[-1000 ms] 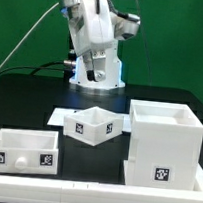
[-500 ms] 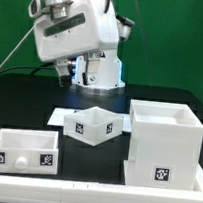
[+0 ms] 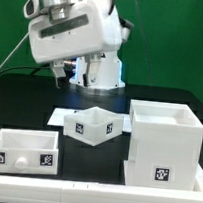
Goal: Assemble drawer
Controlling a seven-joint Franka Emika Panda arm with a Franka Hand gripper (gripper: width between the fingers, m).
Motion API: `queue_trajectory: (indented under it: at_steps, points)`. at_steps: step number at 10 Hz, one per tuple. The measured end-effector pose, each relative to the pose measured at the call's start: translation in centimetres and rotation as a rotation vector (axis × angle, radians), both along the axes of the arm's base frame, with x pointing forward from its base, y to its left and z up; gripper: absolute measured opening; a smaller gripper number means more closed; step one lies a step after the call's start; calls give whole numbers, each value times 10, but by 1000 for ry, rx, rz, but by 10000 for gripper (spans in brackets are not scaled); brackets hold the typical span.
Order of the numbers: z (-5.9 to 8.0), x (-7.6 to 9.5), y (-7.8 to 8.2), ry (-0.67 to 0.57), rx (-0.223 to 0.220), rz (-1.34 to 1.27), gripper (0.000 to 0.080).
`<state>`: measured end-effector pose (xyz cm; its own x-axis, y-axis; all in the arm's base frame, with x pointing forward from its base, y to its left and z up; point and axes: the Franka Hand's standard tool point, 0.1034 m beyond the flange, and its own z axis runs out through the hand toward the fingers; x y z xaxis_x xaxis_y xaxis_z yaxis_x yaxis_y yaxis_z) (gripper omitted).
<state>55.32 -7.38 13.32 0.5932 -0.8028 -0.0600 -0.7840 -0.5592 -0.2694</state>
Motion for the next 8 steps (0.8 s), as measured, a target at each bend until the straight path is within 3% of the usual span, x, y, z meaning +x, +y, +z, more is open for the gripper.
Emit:
queue_trajectory:
  at_steps: [3,5,8]
  points:
    - [-12,11,-21,47,66,-409,649]
    - [-4,15,-8,31,75,-508,649]
    - [-8,13,-9,73,110,-668,649]
